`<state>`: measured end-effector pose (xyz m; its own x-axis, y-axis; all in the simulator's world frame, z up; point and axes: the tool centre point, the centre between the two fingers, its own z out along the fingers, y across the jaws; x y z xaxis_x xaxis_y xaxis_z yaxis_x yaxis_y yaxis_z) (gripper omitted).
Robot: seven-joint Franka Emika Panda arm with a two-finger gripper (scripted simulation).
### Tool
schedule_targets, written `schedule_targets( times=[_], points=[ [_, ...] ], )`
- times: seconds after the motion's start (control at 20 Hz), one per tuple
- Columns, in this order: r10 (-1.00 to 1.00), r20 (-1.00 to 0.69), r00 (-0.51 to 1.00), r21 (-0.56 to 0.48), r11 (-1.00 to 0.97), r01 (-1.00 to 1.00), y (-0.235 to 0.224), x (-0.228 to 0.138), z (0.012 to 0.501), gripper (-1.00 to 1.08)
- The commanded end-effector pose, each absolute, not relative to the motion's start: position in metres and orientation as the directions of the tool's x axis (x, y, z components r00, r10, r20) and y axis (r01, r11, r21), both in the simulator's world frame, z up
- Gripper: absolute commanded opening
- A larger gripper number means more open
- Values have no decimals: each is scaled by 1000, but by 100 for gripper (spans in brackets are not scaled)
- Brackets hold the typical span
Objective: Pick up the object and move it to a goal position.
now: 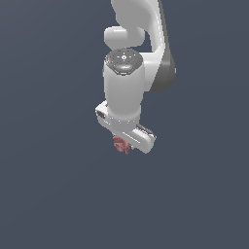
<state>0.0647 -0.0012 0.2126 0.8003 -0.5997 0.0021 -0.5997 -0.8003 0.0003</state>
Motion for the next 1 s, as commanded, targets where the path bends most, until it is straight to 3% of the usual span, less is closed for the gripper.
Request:
schedule_targets(
  times=[0.0, 0.45, 0.95],
  points=[
    [-600, 1, 800, 1, -800, -600, 9, 73, 233, -100],
    [-600, 0, 800, 1, -800, -600, 30, 92, 277, -100],
    [-600, 0, 800, 0, -800, -600, 36, 99, 290, -100]
  ],
)
